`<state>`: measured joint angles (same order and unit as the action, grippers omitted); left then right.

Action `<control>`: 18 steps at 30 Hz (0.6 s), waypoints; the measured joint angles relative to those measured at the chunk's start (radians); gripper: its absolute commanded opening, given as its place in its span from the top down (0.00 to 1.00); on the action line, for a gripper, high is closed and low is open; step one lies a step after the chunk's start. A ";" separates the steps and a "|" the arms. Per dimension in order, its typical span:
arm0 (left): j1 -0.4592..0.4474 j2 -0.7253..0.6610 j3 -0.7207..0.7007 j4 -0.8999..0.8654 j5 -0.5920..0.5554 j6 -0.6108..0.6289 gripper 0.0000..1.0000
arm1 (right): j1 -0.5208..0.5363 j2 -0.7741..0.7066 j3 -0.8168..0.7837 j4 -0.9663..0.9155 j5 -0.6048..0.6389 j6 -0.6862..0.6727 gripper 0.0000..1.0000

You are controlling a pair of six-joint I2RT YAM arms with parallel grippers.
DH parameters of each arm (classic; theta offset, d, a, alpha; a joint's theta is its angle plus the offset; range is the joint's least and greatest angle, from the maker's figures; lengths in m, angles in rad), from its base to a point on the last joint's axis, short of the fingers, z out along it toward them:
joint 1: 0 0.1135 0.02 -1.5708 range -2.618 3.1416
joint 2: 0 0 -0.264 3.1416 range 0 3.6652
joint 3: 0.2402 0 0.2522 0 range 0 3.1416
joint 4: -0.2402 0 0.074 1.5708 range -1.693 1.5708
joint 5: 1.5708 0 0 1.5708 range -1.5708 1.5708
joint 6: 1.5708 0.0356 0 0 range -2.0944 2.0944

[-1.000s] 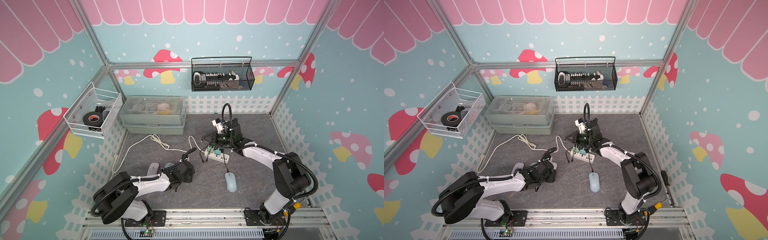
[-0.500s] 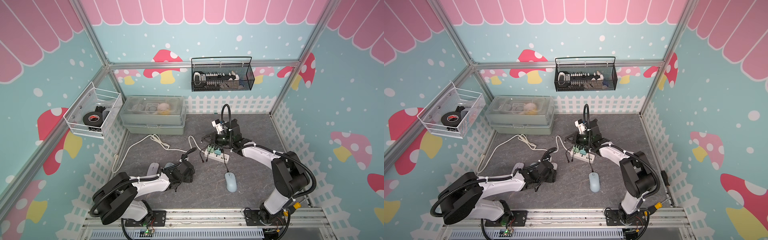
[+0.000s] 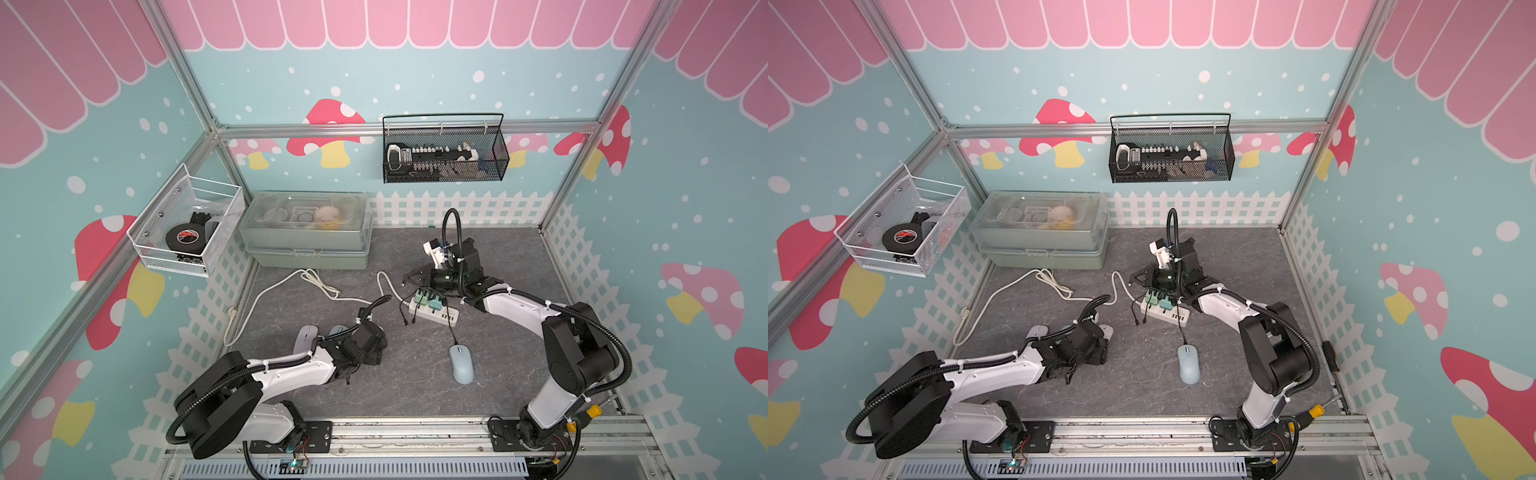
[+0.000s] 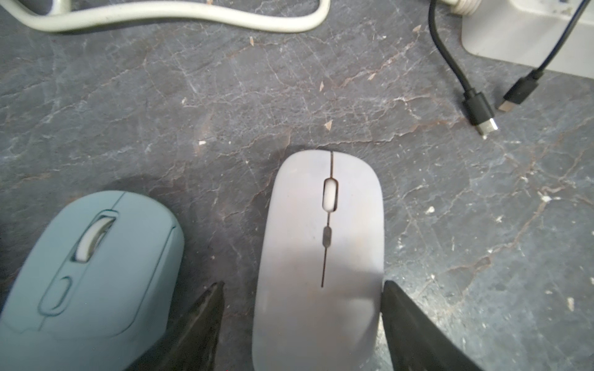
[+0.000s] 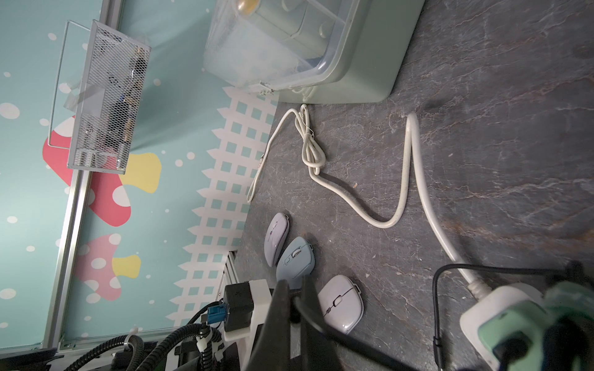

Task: Unplug the wireless mouse
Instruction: Place the mouse at the center of the board.

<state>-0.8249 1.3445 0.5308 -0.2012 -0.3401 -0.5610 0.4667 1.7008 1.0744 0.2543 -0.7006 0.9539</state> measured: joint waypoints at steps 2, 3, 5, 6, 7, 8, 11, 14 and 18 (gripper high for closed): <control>0.000 -0.002 0.000 0.000 0.000 0.000 0.24 | 0.000 0.000 0.000 0.000 0.000 0.000 1.00; 0.000 -0.006 -0.002 0.003 0.002 0.001 0.24 | 0.000 0.000 0.000 0.000 0.000 0.000 1.00; 0.000 -0.036 -0.014 0.010 0.006 0.007 0.22 | 0.000 0.000 0.000 0.000 0.000 0.000 1.00; 0.000 -0.055 -0.021 0.013 0.008 0.011 0.22 | 0.000 0.000 0.000 0.000 0.000 0.000 1.00; 0.000 -0.079 -0.028 0.017 0.012 0.016 0.20 | 0.000 0.000 0.000 0.000 0.000 0.000 0.97; 0.000 -0.105 -0.035 0.021 0.020 0.021 0.20 | 0.000 0.000 0.000 0.000 0.000 0.000 0.97; 0.000 -0.185 -0.051 0.031 0.032 0.037 0.18 | 0.000 0.000 0.000 -0.001 0.000 0.000 0.83; 0.000 -0.257 -0.058 0.035 0.039 0.055 0.17 | 0.003 0.000 0.000 -0.014 0.009 -0.004 0.65; 0.000 -0.305 -0.058 0.042 0.038 0.073 0.16 | 0.021 -0.004 0.001 -0.064 0.032 -0.031 0.51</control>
<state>-0.8246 1.0393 0.4732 -0.1596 -0.3019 -0.4877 0.4881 1.6966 1.0752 0.1902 -0.6682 0.9230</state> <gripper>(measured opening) 0.839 0.467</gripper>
